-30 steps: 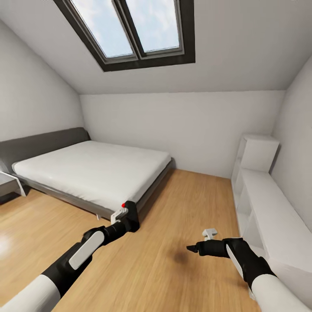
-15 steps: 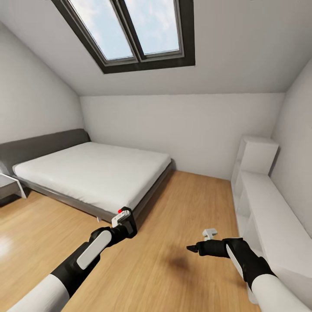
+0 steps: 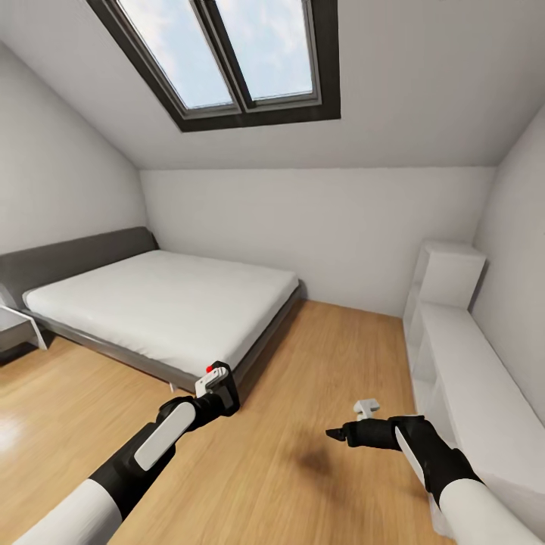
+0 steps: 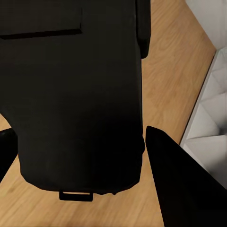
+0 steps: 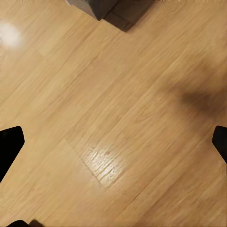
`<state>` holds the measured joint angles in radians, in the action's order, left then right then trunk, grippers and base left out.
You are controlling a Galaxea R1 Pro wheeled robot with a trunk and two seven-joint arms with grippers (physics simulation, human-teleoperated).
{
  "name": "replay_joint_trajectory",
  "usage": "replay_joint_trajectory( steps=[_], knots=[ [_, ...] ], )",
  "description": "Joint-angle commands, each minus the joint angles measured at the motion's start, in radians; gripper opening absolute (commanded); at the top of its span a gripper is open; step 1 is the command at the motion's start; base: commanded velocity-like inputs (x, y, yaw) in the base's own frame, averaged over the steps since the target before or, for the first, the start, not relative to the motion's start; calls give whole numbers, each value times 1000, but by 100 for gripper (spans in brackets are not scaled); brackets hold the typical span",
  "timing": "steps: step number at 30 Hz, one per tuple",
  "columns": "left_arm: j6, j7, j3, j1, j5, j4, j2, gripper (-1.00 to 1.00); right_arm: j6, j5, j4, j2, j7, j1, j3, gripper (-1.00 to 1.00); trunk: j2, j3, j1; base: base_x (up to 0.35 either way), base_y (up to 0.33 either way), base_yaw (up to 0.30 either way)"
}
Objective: Attach the digital camera to the camera tripod in the bedroom.
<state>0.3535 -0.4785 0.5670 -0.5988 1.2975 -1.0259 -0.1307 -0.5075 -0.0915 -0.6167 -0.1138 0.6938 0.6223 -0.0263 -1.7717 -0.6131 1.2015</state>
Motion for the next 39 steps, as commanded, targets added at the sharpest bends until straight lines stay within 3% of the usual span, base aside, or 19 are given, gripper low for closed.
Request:
replay_joint_trajectory(
  steps=[1, 39],
  knots=[
    [0, -5, 3, -1, 5, -2, -1, -100, -3, -10, -2, 0, 7, 0, -3, 100, 7, 2, -4, 0, 0, 0],
    [-1, 69, 2, -1, 6, 2, -6, -100, -2, -10, -2, 0, 7, 0, -1, 100, 273, 121, -150, 0, 0, 0]
  ],
)
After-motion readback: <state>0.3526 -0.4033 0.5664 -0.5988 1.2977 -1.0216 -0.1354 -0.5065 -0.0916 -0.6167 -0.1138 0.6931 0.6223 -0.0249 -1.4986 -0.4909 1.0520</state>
